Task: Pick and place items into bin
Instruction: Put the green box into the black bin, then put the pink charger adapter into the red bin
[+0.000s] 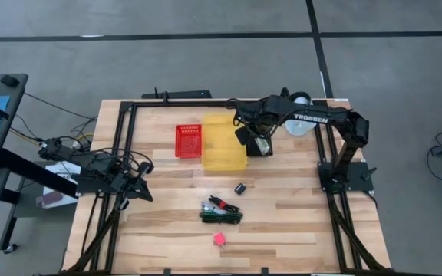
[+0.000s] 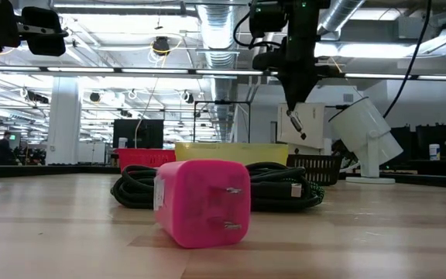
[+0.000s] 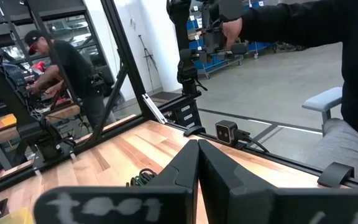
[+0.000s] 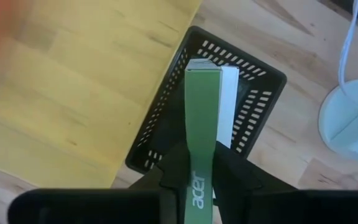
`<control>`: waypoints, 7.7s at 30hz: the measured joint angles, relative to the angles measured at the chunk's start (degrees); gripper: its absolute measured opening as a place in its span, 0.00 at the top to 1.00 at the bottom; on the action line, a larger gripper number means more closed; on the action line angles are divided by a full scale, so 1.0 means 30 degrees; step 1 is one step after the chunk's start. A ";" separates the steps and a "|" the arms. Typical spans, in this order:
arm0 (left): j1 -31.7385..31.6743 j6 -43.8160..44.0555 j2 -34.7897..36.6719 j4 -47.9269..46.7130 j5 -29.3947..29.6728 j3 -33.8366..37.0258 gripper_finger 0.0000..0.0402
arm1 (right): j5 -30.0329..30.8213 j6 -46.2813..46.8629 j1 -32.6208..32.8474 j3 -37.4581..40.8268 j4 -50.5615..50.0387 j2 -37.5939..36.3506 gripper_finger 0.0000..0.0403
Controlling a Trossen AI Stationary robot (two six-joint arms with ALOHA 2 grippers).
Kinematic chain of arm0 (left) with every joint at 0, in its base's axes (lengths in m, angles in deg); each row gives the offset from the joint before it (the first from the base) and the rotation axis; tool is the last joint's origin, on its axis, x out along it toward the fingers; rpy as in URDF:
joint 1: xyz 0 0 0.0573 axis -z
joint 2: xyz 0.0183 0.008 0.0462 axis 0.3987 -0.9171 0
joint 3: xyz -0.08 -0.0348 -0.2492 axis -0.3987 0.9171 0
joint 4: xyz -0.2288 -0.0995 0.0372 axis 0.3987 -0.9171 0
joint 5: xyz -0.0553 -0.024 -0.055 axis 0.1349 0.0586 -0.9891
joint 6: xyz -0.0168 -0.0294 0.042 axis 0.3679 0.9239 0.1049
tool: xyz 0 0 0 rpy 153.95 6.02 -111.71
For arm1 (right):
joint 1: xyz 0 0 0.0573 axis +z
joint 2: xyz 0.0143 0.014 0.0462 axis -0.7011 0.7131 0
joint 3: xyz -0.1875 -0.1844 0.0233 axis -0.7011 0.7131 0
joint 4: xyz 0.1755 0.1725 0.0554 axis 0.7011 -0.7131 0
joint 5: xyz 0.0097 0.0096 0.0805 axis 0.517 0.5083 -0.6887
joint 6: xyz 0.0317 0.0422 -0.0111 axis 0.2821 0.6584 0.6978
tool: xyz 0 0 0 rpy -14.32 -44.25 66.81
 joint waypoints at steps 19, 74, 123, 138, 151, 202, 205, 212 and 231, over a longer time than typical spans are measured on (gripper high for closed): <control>0.0000 0.0000 0.0000 0.0000 0.0000 0.0007 1.00 | 0.0236 0.0029 0.0030 0.0000 -0.0131 -0.0007 0.71; -0.0004 0.0003 0.0003 0.0000 0.0000 0.0004 1.00 | 0.6154 -0.4013 1.6494 0.0125 0.6725 0.0512 0.66; -0.0007 -0.1290 -1.2900 -0.1436 1.3106 -0.8261 0.91 | -1.7521 -1.6808 0.0334 1.2760 1.3147 -1.2235 0.67; -0.0780 -0.2661 -2.0656 -1.0989 1.1691 -1.6985 0.66 | -1.7483 -1.3942 0.3640 1.5530 1.7408 -1.3347 0.67; -0.0649 -0.7836 -2.4432 -1.1599 0.6455 -1.9205 0.70 | -1.5830 -1.3357 0.5035 1.5831 1.5467 -1.4561 0.67; 0.2136 -0.5012 -3.3099 -1.4768 0.8295 -2.7897 0.51 | -1.8797 -1.5394 0.0868 1.5795 1.1169 -1.5540 0.67; 0.2235 -0.5056 -3.3099 -1.4867 0.7977 -2.7897 0.52 | -1.8984 -1.5307 0.0868 1.5795 1.0966 -1.5544 0.67; 0.2839 -0.4748 -3.3099 -1.4791 0.7963 -2.7897 0.53 | -1.8998 -1.5227 0.0868 1.5795 1.0720 -1.5540 0.67; 0.3398 -0.6281 -4.0228 -2.0956 0.7948 -3.6242 0.53 | -1.8994 -1.4804 0.0868 1.5795 1.0647 -1.5540 0.67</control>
